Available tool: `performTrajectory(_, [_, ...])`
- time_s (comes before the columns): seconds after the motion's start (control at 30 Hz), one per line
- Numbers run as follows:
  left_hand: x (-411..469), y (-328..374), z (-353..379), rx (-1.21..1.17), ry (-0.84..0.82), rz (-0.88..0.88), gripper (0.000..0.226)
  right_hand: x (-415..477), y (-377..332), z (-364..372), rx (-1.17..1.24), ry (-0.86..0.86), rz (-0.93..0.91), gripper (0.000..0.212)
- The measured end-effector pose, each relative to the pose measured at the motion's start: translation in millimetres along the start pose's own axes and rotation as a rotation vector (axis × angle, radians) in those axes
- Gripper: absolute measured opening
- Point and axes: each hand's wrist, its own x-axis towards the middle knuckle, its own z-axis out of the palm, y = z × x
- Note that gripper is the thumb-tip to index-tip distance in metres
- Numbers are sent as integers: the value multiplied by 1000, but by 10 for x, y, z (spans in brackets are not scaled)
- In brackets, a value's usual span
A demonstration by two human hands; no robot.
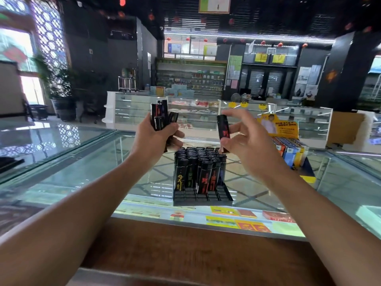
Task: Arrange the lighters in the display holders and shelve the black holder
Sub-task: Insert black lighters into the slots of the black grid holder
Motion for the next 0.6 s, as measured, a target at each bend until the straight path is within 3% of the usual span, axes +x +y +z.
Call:
performTrajectory(0.1, [35,-36,-42,75,27,45,17,-57,-60,-25,35,-14,-7,37])
performTrajectory(0.6, [-46,14,4,125,47,52,13,-113,-61,-39,-359,-270,28,44])
